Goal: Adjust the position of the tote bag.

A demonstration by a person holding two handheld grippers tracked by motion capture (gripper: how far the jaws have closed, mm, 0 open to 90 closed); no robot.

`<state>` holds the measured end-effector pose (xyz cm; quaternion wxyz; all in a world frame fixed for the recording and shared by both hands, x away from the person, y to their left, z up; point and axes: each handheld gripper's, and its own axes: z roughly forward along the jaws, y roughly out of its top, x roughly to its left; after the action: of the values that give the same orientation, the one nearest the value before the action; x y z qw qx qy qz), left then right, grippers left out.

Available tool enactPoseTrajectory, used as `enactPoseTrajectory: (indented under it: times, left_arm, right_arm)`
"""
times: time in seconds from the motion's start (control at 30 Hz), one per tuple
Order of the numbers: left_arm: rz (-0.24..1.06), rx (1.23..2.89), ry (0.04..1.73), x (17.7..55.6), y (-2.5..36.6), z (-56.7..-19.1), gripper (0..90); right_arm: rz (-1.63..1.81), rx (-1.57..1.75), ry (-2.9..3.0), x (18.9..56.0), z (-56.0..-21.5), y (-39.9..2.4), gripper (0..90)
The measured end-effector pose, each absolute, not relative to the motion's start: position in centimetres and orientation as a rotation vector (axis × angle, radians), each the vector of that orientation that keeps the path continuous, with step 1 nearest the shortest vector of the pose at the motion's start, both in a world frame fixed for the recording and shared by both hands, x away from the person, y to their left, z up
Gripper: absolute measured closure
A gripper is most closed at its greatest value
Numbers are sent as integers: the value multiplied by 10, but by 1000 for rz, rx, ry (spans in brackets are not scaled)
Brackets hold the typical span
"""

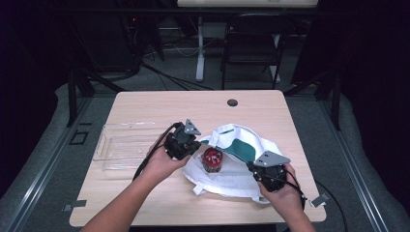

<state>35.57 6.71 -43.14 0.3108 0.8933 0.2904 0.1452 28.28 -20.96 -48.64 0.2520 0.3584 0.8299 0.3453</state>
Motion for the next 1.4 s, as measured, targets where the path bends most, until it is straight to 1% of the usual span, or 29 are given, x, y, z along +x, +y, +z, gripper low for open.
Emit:
enactPoseTrajectory:
  times: [1.4]
  left_arm:
    - [418, 2363, 812, 379, 64, -420, 885]
  right_arm:
    - [992, 1017, 2206, 308, -455, -216, 884]
